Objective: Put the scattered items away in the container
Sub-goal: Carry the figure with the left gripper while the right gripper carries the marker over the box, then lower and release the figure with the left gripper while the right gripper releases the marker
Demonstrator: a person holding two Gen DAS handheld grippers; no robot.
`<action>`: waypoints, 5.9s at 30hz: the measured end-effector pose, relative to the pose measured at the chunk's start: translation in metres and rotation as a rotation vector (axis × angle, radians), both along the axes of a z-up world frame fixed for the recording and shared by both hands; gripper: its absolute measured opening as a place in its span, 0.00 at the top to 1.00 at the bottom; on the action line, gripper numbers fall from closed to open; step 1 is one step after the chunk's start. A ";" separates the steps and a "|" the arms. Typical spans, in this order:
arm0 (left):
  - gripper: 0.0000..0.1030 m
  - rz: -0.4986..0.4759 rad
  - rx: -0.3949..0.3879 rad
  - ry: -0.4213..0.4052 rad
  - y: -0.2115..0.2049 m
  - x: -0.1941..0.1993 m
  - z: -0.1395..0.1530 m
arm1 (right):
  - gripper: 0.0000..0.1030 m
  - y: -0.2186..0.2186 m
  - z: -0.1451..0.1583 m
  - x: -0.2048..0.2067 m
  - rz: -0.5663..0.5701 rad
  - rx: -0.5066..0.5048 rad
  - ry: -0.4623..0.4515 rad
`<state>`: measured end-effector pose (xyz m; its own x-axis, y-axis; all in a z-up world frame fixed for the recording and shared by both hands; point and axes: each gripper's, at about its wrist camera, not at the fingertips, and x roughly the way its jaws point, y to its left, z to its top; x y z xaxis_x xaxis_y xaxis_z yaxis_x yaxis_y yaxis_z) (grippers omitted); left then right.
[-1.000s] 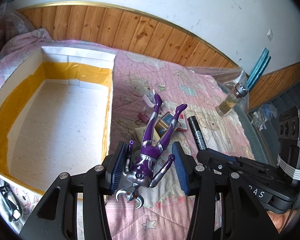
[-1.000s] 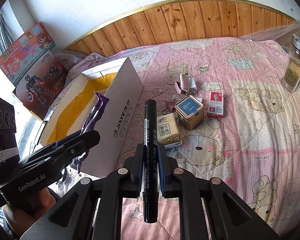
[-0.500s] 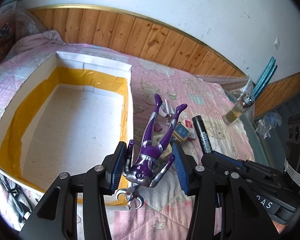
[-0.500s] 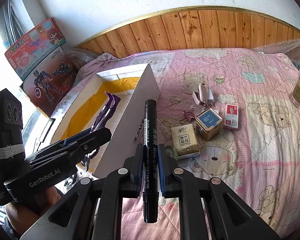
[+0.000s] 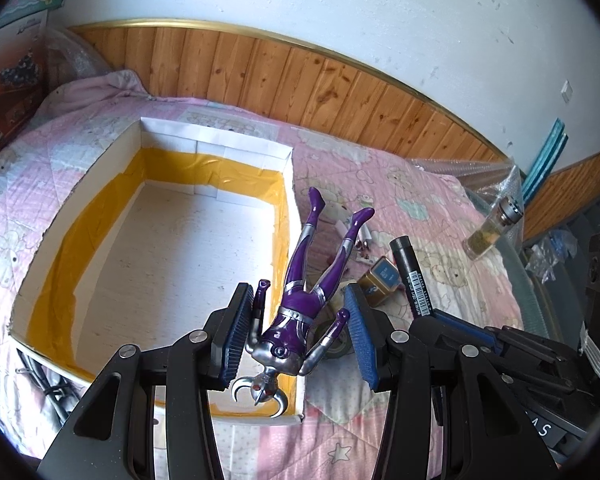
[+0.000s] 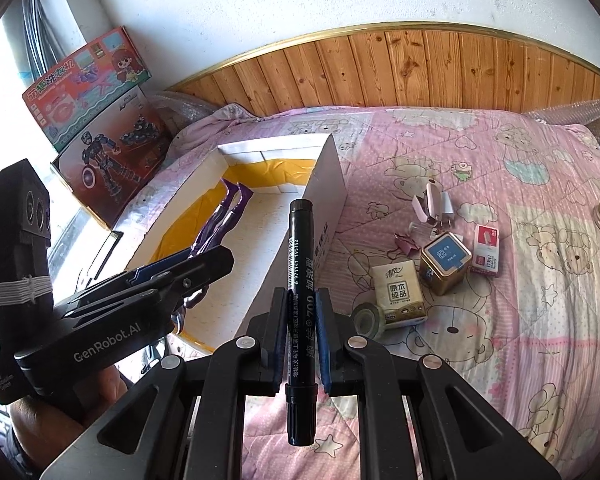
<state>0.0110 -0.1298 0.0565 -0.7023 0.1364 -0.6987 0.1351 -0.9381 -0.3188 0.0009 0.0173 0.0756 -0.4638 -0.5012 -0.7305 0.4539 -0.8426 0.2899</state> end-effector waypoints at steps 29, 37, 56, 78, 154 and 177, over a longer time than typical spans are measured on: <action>0.53 0.061 -0.017 0.009 -0.049 -0.011 0.011 | 0.86 -0.055 0.017 -0.009 0.072 -0.008 0.025; 0.53 0.076 -0.013 0.006 -0.061 -0.017 0.010 | 0.86 -0.068 0.019 -0.015 0.088 -0.008 0.028; 0.53 0.111 0.045 -0.013 -0.091 -0.036 0.003 | 0.86 -0.099 0.021 -0.033 0.119 -0.010 0.028; 0.53 0.144 0.080 -0.083 -0.116 -0.068 -0.018 | 0.86 -0.122 0.010 -0.065 0.134 0.008 0.009; 0.52 0.212 0.135 -0.352 -0.150 -0.163 -0.103 | 0.86 -0.185 -0.070 -0.164 0.114 0.247 -0.169; 0.52 0.222 0.162 -0.414 -0.156 -0.168 -0.126 | 0.86 -0.201 -0.097 -0.181 0.129 0.362 -0.280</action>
<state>-0.1569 -0.2853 -0.0698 -0.3943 0.1453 -0.9074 0.4722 -0.8151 -0.3357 -0.1805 -0.1841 -0.0211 -0.1748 -0.2318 -0.9569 0.5077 -0.8539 0.1142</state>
